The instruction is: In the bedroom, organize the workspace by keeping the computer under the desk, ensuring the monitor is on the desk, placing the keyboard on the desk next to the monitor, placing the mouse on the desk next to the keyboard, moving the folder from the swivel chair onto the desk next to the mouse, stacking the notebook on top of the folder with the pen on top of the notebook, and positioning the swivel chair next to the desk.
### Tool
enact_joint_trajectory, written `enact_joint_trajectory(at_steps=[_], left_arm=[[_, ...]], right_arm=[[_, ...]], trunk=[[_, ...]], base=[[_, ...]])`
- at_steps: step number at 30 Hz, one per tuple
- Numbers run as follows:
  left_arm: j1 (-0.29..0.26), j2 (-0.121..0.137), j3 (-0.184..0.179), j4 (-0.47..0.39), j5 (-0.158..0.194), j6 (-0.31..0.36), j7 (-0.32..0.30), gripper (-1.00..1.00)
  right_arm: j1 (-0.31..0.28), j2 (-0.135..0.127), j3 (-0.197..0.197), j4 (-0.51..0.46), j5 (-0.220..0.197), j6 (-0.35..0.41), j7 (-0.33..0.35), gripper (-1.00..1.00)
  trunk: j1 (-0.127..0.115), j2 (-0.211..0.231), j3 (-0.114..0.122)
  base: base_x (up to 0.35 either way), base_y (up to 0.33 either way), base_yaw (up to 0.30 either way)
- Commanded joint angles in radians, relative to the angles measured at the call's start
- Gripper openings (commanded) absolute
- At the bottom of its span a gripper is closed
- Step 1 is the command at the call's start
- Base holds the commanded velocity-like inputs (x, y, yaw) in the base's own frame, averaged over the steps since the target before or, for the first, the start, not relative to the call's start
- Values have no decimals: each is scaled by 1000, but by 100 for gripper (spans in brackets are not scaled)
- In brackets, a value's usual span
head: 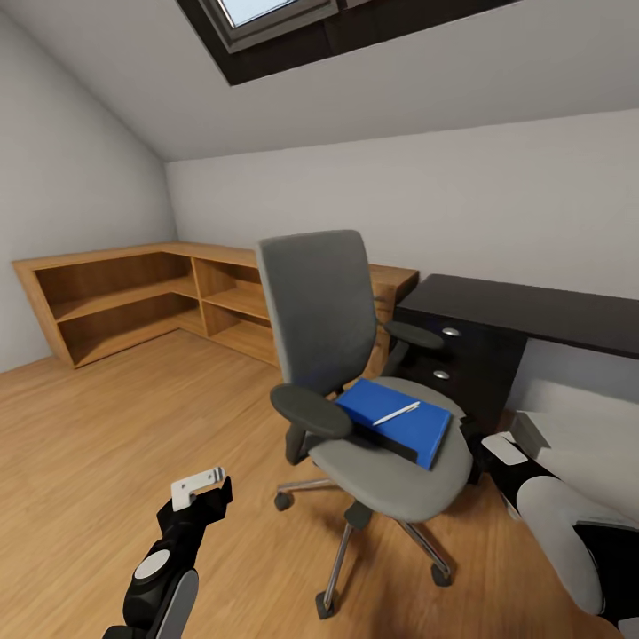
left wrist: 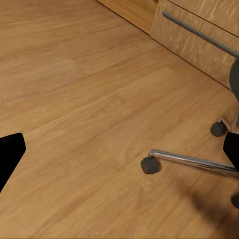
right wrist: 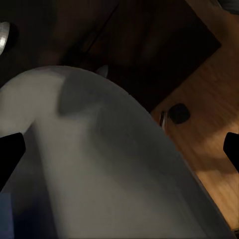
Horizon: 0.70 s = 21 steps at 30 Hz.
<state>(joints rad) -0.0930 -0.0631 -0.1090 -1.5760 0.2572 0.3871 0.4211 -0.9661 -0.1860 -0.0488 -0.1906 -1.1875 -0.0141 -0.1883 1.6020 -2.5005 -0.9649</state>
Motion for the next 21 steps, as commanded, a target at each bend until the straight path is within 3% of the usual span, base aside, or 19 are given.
enact_joint_trajectory(at_steps=[1, 6, 16, 21], left_arm=[[-1, 0, -1, -1, 10, 3, 8, 100], [-1, 0, -2, -1, 10, 4, 7, 100], [-1, 0, -1, -1, 10, 4, 7, 100], [-1, 0, -1, -1, 10, 4, 7, 100]], right_arm=[[0, 0, -5, -2, -3, -1, -3, 100], [0, 0, -5, -3, -4, 0, -3, 100], [0, 3, -4, -3, -5, 0, -3, 100], [0, 3, -3, -4, -5, 0, -3, 100]], trunk=[[0, 0, -1], [0, 0, -1], [0, 0, -1], [0, 0, 2]], base=[[29, 0, 0], [147, 0, 0], [11, 0, 1], [0, 0, 123]])
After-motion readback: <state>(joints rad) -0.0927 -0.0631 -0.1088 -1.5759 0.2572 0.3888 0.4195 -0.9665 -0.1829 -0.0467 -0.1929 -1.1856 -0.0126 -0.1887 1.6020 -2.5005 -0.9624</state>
